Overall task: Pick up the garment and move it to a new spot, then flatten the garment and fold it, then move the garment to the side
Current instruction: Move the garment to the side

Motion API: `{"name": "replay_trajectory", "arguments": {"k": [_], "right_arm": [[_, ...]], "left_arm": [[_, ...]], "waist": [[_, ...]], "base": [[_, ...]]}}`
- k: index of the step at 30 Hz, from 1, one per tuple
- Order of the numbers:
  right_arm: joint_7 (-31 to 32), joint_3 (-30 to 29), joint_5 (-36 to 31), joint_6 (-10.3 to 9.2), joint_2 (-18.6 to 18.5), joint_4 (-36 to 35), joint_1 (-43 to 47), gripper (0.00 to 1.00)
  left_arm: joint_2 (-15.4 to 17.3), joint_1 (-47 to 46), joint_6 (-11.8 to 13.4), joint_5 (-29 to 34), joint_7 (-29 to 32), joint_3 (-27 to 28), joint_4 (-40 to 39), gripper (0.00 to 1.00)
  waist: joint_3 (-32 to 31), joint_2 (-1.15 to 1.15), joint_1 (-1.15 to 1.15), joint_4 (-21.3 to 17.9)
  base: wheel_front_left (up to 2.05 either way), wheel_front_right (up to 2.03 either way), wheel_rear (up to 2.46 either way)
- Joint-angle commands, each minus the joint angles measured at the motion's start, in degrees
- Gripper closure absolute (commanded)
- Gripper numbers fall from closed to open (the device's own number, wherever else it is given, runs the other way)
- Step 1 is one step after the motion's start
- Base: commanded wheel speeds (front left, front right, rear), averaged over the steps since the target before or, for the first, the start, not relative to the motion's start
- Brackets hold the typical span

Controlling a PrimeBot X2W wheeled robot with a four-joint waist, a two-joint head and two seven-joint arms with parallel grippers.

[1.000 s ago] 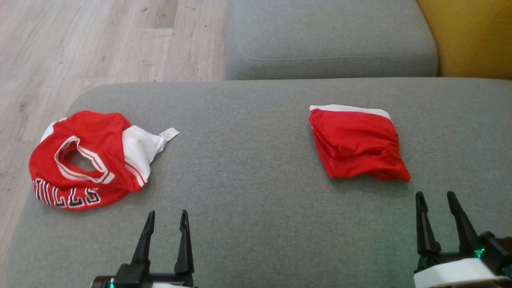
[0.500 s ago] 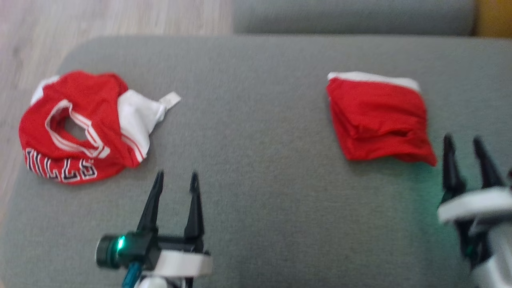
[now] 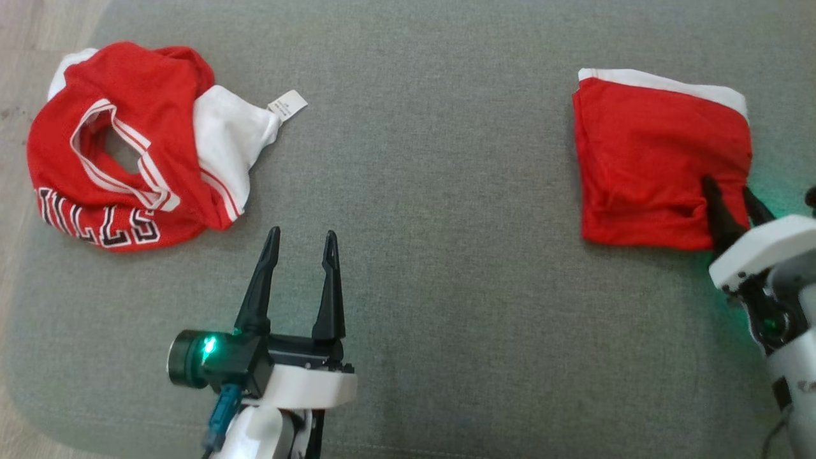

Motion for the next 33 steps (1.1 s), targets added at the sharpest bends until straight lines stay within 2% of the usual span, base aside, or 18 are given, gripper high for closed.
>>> {"name": "replay_trajectory", "arguments": {"k": [1,4,8,15,18,19,21,22,23,25,29,33], "right_arm": [[0.15,1.6,1.2,-0.04,-1.38,-1.2,-1.3,1.0],[-0.94,3.64,3.44,-0.04,-2.67,-0.98,-1.99,1.0],[-2.68,5.89,3.1,-0.04,-6.65,-0.21,-2.68,1.0],[-3.28,5.8,-0.46,-0.04,-17.56,2.14,-5.14,1.0],[-4.12,3.72,-2.28,-0.04,-21.95,3.78,-6.53,1.0],[-4.87,1.94,-3.07,-0.04,-24.51,5.15,-7.39,1.0],[-6.0,0.71,-4.97,-0.04,-26.73,6.2,-8.49,1.0],[-6.74,-0.07,-6.03,-0.04,-27.45,6.86,-9.15,0.84],[-7.67,-0.84,-7.37,-0.04,-27.96,7.54,-9.85,0.03],[-9.63,-1.98,-10.45,-0.04,-28.0,8.69,-11.17,0.0],[-13.71,-4.07,-17.31,-0.04,-25.37,11.0,-12.63,0.0],[-17.56,-6.46,-23.5,-0.04,-18.43,11.17,-12.11,0.0]], "left_arm": [[-0.09,-1.56,0.3,-0.14,-0.28,1.81,-1.54,0.0],[-0.09,-1.92,0.36,-0.02,-0.28,2.03,-1.64,0.0],[-0.09,-2.33,0.04,0.51,-0.28,2.56,-1.9,0.0],[-0.09,-4.97,-1.41,2.54,-0.28,3.94,-2.62,0.0],[-0.09,-6.96,-2.09,3.31,-0.28,4.15,-2.8,0.0],[-0.09,-8.27,-2.45,3.51,-0.28,4.04,-2.88,0.0],[-0.09,-9.47,-2.72,3.67,-0.28,3.86,-2.85,0.0],[-0.09,-10.0,-2.83,3.69,-0.28,3.75,-2.73,0.0],[-0.09,-10.44,-2.93,3.71,-0.28,3.6,-2.57,0.0],[-0.09,-11.07,-3.06,3.65,-0.28,3.3,-2.14,0.0],[-0.09,-11.23,-2.96,3.12,-0.28,3.11,-1.16,0.0],[-0.09,-9.75,-2.47,2.49,-0.28,3.43,0.15,0.0]], "waist": [[0.37,0.0,-0.01,-0.26],[1.02,0.0,-0.01,-1.16],[2.56,0.0,-0.01,-3.4],[8.5,0.0,-0.01,-8.07],[11.28,0.0,-0.01,-9.38],[12.67,0.0,-0.01,-9.99],[13.74,0.0,-0.01,-10.56],[13.95,0.0,-0.01,-10.76],[13.99,0.0,-0.01,-10.9],[13.51,0.0,-0.01,-11.05],[10.35,0.0,-0.01,-10.5],[5.06,0.0,-0.01,-9.33]], "base": [[0.0,0.0,0.0],[0.0,0.0,0.0],[0.0,0.0,0.0],[0.0,0.0,0.0],[0.0,0.0,0.0],[0.0,0.0,0.0],[0.0,0.0,0.0],[0.0,0.0,0.0],[0.0,0.0,0.0],[0.0,0.0,0.0],[0.0,0.0,0.0],[0.0,0.0,0.0]]}}
